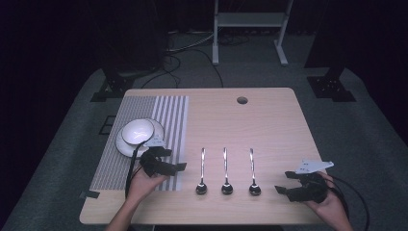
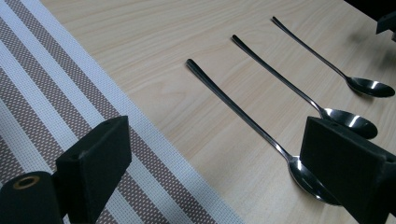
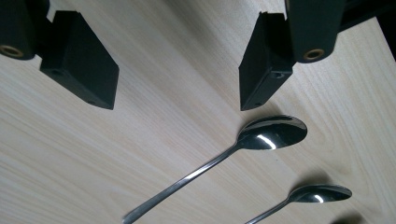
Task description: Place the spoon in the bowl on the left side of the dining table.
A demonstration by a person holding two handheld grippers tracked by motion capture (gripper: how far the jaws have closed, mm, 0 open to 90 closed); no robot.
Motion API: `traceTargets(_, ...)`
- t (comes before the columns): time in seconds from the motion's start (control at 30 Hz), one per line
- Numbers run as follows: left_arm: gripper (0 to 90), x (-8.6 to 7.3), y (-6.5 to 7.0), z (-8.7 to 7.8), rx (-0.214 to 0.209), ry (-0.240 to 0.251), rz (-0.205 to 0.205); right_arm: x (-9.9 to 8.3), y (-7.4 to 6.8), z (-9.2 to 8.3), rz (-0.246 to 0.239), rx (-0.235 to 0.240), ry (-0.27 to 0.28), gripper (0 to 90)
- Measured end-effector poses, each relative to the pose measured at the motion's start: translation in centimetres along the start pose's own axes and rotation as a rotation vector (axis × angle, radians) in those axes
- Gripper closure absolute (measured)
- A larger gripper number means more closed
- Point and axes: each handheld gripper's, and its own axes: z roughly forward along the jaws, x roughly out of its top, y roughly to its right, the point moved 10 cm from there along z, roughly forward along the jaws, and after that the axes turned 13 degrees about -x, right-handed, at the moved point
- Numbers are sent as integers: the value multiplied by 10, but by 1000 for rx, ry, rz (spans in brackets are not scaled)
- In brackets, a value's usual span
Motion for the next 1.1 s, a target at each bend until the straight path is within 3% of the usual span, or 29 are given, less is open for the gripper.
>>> traceTargets(0.2,81,-1,0,-1,-3,0,-3,6,-8,3,-47,13,-18,275)
traceTargets(0.37,81,1,1,-2,-7,6,5,22,-20,5,-128,34,-29,275)
traceTargets(0.43,81,1,1,-2,-9,6,2,25,-22,5,-137,38,-32,274)
traceTargets(0.47,81,1,0,-2,-9,6,2,33,-27,7,-176,48,-37,273)
traceTargets(0.57,81,0,0,-2,-10,3,3,39,-31,9,-197,56,-41,273)
traceTargets(0.87,81,1,1,-3,-8,5,3,72,-64,22,-355,112,-64,273)
traceTargets(1.1,81,-1,-1,-3,-8,0,0,83,-81,33,-434,142,-94,279)
